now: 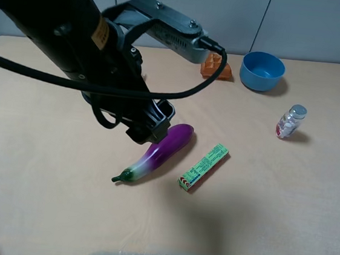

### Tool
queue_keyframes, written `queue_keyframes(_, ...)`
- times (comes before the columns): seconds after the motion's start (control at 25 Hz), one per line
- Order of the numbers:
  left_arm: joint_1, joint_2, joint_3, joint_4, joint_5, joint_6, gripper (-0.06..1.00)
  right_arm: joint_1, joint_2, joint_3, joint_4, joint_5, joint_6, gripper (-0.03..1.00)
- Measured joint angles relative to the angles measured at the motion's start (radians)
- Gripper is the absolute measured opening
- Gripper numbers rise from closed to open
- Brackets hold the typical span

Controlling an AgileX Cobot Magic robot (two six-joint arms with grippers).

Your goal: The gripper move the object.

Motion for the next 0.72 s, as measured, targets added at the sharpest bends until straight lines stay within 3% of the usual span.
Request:
queue_keyframes(0.28, 0.003, -0.148, 0.0, 0.06, 0.112, 0.0, 0.97, 0.0, 0.0, 0.0, 0.0, 0.0, 0.0, 0.69)
queue_keyframes(0.72, 0.084, -0.377, 0.0, 0.067, 0.318, 0.0, 0.99, 0.0, 0.0, 0.0, 0.0, 0.0, 0.0, 0.69)
